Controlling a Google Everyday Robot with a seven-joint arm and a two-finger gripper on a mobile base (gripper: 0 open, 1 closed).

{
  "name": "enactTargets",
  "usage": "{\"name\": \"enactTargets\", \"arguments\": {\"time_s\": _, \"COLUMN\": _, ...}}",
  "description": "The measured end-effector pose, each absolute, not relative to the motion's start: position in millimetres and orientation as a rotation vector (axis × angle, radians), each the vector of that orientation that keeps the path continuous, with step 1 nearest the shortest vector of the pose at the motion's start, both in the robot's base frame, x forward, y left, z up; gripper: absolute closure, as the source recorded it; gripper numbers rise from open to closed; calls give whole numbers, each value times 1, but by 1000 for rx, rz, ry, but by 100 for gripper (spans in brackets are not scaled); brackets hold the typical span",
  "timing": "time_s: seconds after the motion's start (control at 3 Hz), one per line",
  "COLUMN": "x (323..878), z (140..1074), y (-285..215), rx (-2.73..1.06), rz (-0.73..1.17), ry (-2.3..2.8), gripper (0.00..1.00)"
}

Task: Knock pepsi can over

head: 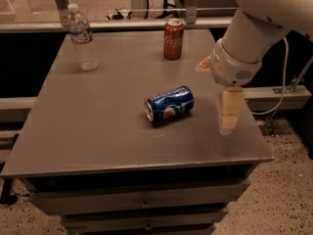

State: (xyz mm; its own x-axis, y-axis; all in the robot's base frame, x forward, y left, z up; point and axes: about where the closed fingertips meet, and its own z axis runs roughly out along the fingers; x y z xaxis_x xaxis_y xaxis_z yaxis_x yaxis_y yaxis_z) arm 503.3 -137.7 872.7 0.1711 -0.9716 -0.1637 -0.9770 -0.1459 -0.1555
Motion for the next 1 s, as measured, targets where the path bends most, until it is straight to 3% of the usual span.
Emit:
{"name": "enactTargets", "arguments": {"time_s": 0.67, "x": 496, "z": 871, "y": -178, "rx": -1956, "rz": 332, "ry": 1961, "gripper": 0}}
{"name": "enactTargets", "arguments": {"time_s": 1.0, "x": 494, "z": 876, "y": -168, "rx": -1923, "rz": 387, "ry": 1937, "gripper": 0}}
